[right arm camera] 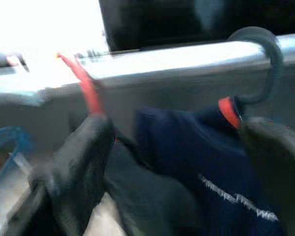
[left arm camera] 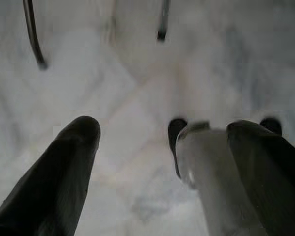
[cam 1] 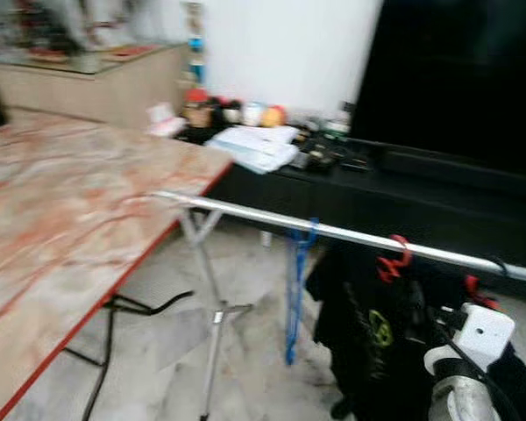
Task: Hang hanger
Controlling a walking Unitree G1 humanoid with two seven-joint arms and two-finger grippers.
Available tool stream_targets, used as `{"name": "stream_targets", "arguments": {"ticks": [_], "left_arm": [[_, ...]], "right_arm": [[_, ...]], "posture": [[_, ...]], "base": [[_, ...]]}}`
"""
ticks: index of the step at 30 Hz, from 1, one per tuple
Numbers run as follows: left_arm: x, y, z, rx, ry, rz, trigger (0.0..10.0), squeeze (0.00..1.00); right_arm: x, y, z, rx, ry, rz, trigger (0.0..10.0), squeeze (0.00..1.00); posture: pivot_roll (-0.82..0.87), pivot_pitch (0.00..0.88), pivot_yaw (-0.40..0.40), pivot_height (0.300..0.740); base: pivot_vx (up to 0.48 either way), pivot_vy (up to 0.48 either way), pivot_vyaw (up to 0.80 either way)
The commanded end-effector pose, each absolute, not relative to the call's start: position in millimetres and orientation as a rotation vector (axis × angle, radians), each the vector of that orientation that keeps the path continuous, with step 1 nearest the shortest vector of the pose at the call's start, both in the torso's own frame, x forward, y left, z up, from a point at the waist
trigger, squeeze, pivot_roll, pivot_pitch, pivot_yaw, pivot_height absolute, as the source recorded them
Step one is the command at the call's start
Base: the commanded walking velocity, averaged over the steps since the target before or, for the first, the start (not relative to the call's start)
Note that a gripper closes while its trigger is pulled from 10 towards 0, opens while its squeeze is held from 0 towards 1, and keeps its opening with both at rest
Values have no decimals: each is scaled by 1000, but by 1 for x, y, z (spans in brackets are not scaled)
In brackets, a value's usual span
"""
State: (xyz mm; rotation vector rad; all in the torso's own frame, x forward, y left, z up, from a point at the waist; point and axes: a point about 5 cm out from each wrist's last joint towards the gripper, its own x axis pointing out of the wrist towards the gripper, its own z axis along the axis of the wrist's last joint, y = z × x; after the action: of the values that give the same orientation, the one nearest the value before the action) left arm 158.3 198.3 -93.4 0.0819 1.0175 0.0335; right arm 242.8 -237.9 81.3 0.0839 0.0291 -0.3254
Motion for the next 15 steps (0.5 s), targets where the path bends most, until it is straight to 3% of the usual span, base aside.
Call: {"name": "stream_targets", "arguments": {"ticks": [1, 15], "left_arm": [[141, 210, -98, 83, 1074, 71, 10000, 0], [141, 211, -98, 81, 1073, 73, 10000, 0]], "right_arm": [[252, -222, 87, 106, 4, -276, 10000, 0], [238, -229, 67, 50, 157, -252, 10000, 0]], "posture": [[44, 0, -10, 740], [29, 0, -7, 740]], "base": [[0, 0, 0], [0, 0, 0]]}}
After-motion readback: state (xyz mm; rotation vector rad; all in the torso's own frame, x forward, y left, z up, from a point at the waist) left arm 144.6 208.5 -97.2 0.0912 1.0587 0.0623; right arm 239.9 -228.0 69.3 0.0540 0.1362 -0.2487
